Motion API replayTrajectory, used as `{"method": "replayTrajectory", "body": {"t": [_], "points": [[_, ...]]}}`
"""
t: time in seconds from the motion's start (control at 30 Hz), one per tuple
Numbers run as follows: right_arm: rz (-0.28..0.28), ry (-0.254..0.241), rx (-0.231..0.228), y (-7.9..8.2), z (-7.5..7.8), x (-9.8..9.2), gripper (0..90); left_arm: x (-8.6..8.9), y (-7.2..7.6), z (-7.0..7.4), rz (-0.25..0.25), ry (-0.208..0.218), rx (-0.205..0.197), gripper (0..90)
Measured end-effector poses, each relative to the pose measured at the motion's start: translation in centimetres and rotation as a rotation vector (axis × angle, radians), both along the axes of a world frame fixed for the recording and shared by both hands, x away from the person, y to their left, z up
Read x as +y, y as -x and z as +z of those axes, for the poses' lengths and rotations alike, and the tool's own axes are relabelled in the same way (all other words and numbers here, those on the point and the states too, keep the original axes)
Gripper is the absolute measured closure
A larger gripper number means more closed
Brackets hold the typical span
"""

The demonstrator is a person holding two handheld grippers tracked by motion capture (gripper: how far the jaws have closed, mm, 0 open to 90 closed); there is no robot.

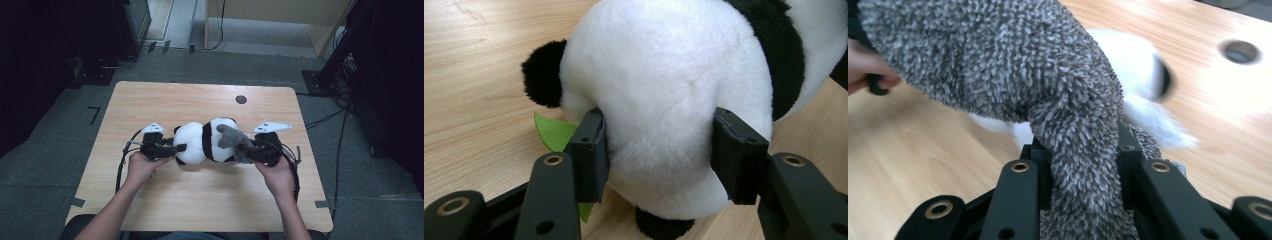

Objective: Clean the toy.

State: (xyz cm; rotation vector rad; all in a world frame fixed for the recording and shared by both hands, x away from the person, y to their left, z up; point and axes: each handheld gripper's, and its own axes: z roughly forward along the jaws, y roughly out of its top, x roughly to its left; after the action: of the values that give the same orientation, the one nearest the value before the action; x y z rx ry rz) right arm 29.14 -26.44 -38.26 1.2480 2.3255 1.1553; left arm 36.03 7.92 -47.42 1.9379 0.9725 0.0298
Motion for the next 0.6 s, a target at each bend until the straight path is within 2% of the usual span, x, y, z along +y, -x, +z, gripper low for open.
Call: {"method": "replayTrajectory", "body": {"t": [0.23,0.37,0.6], "points": [[0.103,0.058,0.02,-1.2,-1.4,5.7,72.1,0.0,0.0,0.0,0.0,0.0,0.002,46.5],[0.14,0.059,0.051,-1.8,-2.4,8.0,72.1,0.0,0.0,0.0,0.0,0.002,0.002,46.5],[0.225,0.092,0.113,-2.0,-5.0,11.9,72.2,0.0,0.0,0.0,0.001,-0.003,0.003,46.7]]}}
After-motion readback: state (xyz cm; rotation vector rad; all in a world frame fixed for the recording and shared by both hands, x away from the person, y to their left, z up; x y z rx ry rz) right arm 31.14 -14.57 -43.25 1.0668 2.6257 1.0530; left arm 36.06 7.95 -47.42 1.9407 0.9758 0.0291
